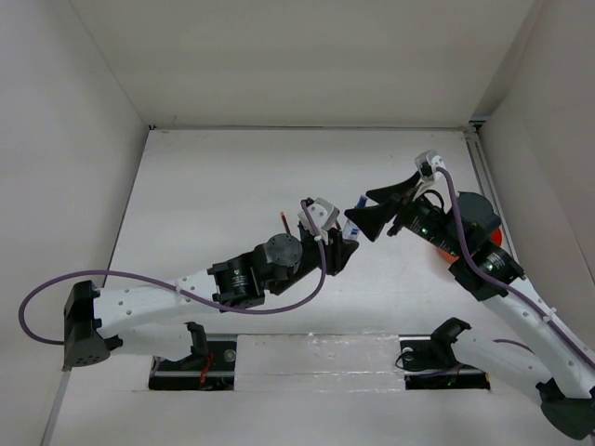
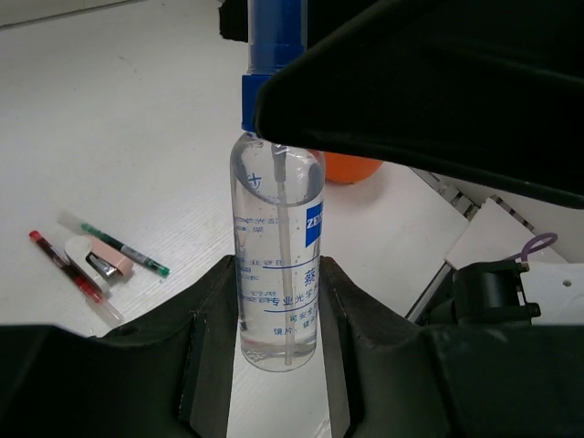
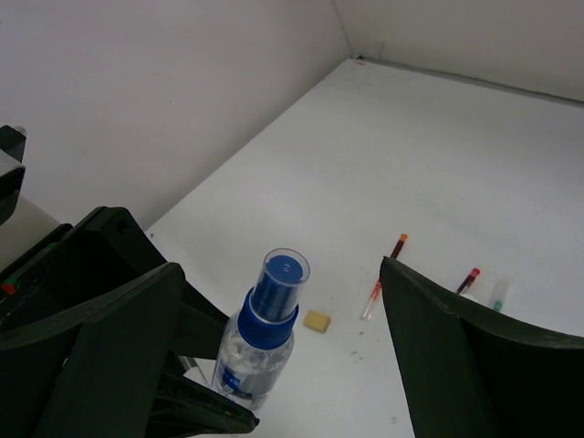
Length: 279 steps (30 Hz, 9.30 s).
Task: Sort the stationery into containers
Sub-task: Pick up the stationery from the center of the board, then place the stationery in the storage box, then pick up the stationery from the center of the board.
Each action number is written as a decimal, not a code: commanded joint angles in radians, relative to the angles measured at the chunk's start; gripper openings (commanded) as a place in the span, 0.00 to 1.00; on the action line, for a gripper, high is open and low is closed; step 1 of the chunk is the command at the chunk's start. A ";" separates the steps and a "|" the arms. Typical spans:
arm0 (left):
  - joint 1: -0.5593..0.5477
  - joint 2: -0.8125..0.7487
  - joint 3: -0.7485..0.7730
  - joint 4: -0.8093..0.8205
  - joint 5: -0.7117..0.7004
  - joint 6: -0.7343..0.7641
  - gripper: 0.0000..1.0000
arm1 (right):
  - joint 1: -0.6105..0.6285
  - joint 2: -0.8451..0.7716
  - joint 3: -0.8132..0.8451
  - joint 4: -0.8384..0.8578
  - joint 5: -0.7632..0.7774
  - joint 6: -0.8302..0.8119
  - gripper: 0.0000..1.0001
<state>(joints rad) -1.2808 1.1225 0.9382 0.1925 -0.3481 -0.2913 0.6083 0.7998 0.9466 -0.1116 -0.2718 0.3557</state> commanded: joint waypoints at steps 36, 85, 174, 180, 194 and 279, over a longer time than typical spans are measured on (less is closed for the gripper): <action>-0.002 -0.042 -0.013 0.055 -0.121 0.052 1.00 | -0.134 0.055 -0.040 0.161 -0.006 -0.082 0.00; 0.049 -0.078 -0.145 -0.341 -0.017 -0.384 1.00 | -1.288 0.313 -0.038 0.180 -0.261 -0.520 0.00; 0.038 -0.199 -0.154 -0.338 0.041 -0.338 1.00 | -1.081 0.272 -0.362 0.480 0.373 -0.339 0.01; 0.038 -0.199 -0.154 -0.338 0.032 -0.338 1.00 | -1.072 0.272 -0.371 0.455 0.422 -0.339 0.13; 0.038 -0.208 -0.154 -0.347 0.023 -0.338 1.00 | -1.072 0.217 -0.335 0.428 0.433 -0.308 0.60; 0.359 1.036 0.789 -0.835 -0.065 -0.638 0.76 | -0.022 -0.025 0.109 -0.361 0.701 -0.313 0.98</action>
<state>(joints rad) -0.9245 2.1647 1.7054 -0.6151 -0.3801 -0.9104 0.5900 0.7856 1.0622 -0.5159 0.4374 0.0559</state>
